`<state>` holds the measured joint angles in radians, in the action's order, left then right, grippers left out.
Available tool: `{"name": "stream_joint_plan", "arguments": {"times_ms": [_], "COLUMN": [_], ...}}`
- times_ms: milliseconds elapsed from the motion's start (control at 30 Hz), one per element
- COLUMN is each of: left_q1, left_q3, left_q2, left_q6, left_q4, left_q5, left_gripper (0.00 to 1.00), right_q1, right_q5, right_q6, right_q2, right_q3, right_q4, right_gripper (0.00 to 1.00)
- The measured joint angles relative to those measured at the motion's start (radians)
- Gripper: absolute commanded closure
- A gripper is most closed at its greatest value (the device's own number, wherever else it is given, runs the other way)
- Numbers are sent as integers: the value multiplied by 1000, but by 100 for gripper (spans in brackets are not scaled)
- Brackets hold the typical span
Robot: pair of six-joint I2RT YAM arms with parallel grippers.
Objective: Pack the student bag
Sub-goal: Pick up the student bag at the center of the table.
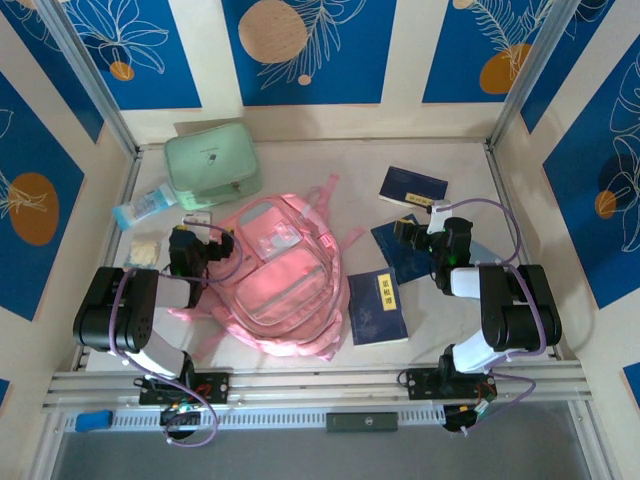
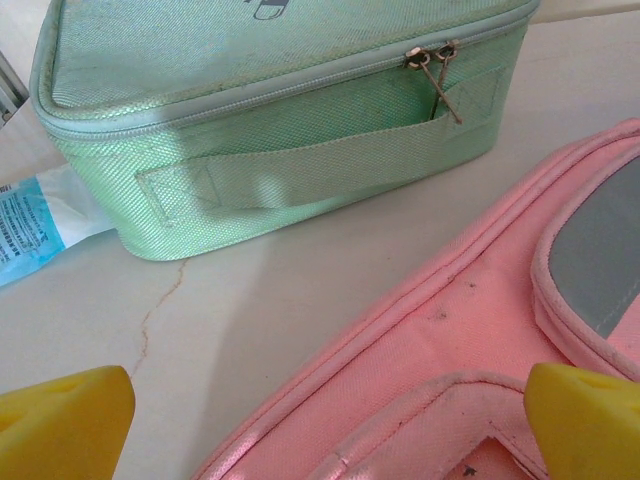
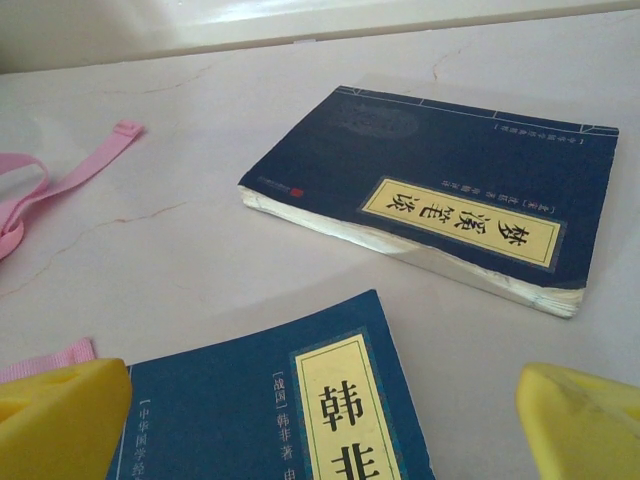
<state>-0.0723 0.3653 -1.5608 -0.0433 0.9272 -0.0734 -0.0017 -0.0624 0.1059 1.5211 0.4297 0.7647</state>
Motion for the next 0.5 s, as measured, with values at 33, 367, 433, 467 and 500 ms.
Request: {"name": "stream_joint_plan", "arguments": {"times_ms": [33,367,433,467,500], "left_q1": [0,0,0,0,0], "left_q3": [0,-2,5,11,19], "left_q2": [0,235,309,344,373], "left_q6": [0,10,29,45,63], "left_q4": [0,-144,-206,-241,-276], "left_q5": [3,-4,-12,-15,-18], "left_gripper": [1,1,1,0,1], "right_q1": [3,-8,-32,-46,-56], "right_q5": [0,-4,-3,-4,-8], "right_q6": [-3,33,68,102,142], "right_q2": [-3,-214,-286,-329,-362], "right_q3": [0,106,122,127,132], "right_q4": [-11,-309,-364,-392,-419], "right_gripper": [1,1,1,1,1]}}
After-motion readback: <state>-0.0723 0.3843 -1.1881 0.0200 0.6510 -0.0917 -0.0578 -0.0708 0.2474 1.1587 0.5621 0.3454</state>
